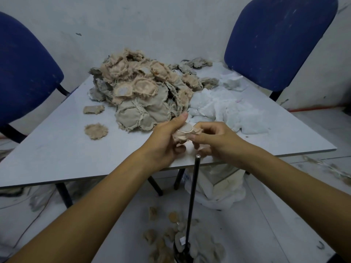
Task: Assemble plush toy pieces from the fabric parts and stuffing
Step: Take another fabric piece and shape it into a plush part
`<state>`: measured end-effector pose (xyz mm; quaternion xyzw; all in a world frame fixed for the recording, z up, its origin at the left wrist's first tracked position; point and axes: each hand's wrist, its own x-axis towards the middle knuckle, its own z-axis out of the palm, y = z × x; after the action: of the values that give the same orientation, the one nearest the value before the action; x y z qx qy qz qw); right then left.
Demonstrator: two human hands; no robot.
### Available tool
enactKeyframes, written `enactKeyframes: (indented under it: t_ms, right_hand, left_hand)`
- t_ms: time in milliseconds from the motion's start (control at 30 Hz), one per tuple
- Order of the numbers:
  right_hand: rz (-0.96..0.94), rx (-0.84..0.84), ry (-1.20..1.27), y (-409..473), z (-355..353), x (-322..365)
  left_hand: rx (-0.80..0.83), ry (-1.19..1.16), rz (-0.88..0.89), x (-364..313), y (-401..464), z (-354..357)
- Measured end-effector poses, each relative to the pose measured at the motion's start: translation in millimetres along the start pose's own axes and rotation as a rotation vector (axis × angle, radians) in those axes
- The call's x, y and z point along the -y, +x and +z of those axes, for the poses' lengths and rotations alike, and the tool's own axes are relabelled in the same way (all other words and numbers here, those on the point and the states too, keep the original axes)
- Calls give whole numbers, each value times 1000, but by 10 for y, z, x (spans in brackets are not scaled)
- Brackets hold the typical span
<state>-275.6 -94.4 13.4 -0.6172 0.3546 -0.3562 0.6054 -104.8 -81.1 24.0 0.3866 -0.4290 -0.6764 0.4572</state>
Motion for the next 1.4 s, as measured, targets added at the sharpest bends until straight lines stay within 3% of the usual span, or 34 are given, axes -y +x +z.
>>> enactKeyframes:
  t_ms: [167,267,400,500,567,633,667,767,833,900,1000,1100,1200,1333,1400]
  right_hand:
    - [-16,-280,114,65,50,-28]
    - [-34,-392,91,81,105,-47]
    - [-139,-559,-65,75,118,-77]
    - [-243,-637,-290,67,181,-96]
    - [-300,-634,-429,67,223,-100]
    - [-335,-632,-495,77,222,-113]
    - [-338,-634,-488,82,206,-119]
    - [-348,-627,-462,105,139,-109]
    - [-360,-591,-482,138,110,-93]
    - [-353,-506,-451,174,108,-78]
    - [-254,-270,-204,232,120,-29]
    - [-130,-303,-69,363,55,46]
    - [-182,-428,-512,550,-54,102]
    - [-39,-189,-802,775,-51,54]
    - [-65,-234,-861,816,-13,14]
  left_hand:
    - [139,-1,29,3,-20,-148]
    - [103,94,90,28,-8,-155]
    - [-129,428,265,98,11,-71]
    - [-410,1003,605,203,60,-26]
    - [-534,1218,716,238,79,-9]
    - [-545,1142,640,250,132,-32]
    - [-495,986,537,232,160,-47]
    - [-144,307,165,100,161,-38]
    - [-21,46,6,25,138,-58]
    - [-78,39,21,1,132,-77]
    - [-257,162,154,14,140,-148]
    - [-157,175,118,-24,153,-254]
    - [-16,337,72,-44,143,-281]
    - [-120,355,90,-20,195,-256]
    - [-139,359,92,-21,207,-237]
